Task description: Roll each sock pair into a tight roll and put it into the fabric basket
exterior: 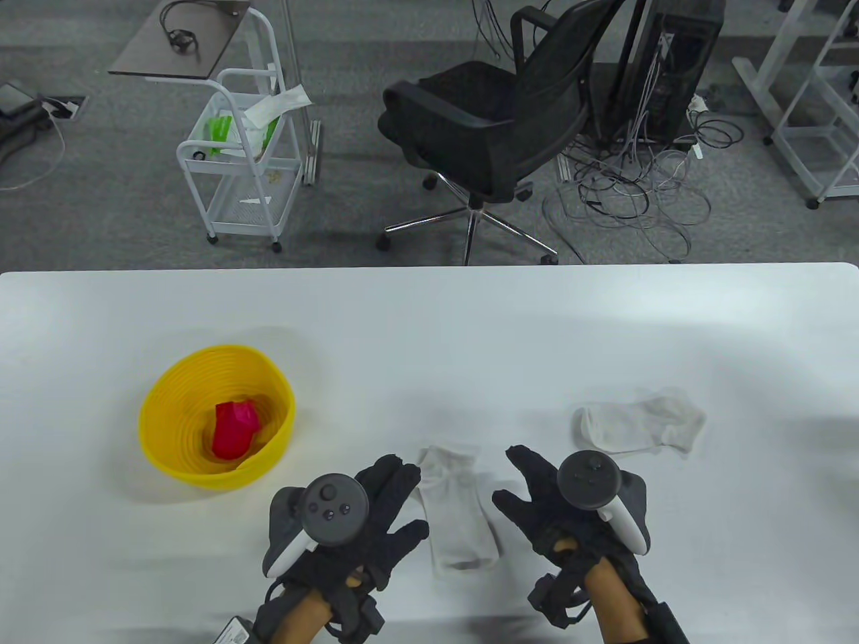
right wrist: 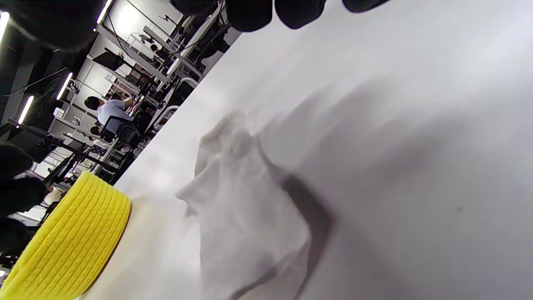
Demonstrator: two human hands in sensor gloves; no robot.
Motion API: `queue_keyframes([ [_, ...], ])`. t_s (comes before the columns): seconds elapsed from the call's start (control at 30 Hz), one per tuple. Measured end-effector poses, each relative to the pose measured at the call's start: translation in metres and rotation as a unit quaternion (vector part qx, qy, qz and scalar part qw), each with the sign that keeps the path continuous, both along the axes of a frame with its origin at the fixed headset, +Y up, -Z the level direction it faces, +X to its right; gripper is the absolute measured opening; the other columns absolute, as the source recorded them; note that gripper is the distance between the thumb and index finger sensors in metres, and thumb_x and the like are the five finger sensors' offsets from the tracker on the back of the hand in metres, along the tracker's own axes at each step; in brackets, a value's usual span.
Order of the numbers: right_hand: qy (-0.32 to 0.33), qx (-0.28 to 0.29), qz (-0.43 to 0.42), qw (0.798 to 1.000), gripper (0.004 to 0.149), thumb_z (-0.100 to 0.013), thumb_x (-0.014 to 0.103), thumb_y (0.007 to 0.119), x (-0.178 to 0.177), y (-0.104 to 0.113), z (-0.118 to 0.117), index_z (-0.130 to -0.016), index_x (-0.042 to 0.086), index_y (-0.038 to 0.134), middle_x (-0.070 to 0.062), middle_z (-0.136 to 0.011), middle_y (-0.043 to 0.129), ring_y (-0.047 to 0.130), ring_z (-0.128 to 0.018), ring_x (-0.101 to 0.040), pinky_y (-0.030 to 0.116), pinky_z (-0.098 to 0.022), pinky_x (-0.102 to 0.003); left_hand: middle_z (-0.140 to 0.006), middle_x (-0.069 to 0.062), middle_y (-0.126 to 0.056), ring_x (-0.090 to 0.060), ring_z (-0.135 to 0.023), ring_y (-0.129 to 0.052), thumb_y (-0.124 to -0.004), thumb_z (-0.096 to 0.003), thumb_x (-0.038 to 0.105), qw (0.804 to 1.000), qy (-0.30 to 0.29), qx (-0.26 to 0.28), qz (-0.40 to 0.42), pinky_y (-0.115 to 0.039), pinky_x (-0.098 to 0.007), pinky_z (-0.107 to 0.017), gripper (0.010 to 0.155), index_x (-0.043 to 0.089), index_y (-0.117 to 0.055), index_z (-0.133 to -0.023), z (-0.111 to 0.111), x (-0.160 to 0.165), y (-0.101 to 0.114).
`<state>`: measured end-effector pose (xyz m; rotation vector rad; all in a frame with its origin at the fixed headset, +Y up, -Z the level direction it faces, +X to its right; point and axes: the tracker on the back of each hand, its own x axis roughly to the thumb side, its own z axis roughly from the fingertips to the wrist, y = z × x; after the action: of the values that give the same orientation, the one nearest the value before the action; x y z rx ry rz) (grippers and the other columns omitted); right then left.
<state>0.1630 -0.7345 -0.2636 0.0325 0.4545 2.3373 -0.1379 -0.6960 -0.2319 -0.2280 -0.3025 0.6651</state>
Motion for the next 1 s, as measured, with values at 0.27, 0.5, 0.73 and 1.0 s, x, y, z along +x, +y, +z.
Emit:
queue_keyframes([
  [0.27,-0.096,0.075,0.032,0.992,0.077,-0.039,0.065,0.072,0.021,0.031,-0.006,-0.104,0.033,0.046,0.0,-0.115,0.051,0.053,-0.108,-0.034,0.052,-0.072,-0.06,-0.116,-0.003,-0.042,-0.03,-0.109,-0.047,-0.072,-0.0377,0.06,0.999,0.009,-0.043,0.019,-0.04,-0.052,-0.075,0.075,0.031,-0.052,-0.105,-0.013,-0.013,-0.012],
  [0.5,-0.186,0.052,0.056,0.98,0.08,-0.035,0.066,0.081,0.07,0.055,-0.041,-0.104,0.036,0.051,0.003,-0.116,0.052,0.052,-0.11,-0.034,0.056,-0.071,-0.063,-0.117,-0.002,-0.039,-0.03,-0.11,-0.047,-0.072,-0.0377,0.061,0.999,0.003,-0.042,0.013,-0.038,-0.052,-0.075,0.077,0.034,-0.046,-0.106,-0.013,-0.013,-0.01],
  [0.73,-0.31,0.016,0.14,0.94,0.08,-0.035,0.064,0.082,0.134,0.048,-0.084,-0.103,0.036,0.052,0.003,-0.114,0.056,0.059,-0.108,-0.032,0.063,-0.07,-0.058,-0.117,-0.002,-0.037,-0.03,-0.11,-0.045,-0.071,-0.0379,0.061,0.999,-0.008,-0.047,-0.001,-0.037,-0.052,-0.075,0.077,0.033,-0.047,-0.106,-0.009,-0.007,-0.012],
  [1.0,-0.414,-0.057,0.222,0.881,0.08,-0.033,0.066,0.08,0.197,0.008,-0.099,-0.103,0.035,0.054,0.004,-0.108,0.068,0.072,-0.099,-0.026,0.069,-0.066,-0.051,-0.117,-0.002,-0.037,-0.03,-0.11,-0.045,-0.071,-0.0382,0.061,0.998,-0.011,-0.064,-0.012,-0.038,-0.052,-0.075,0.077,0.033,-0.047,-0.106,-0.013,-0.005,-0.018],
])
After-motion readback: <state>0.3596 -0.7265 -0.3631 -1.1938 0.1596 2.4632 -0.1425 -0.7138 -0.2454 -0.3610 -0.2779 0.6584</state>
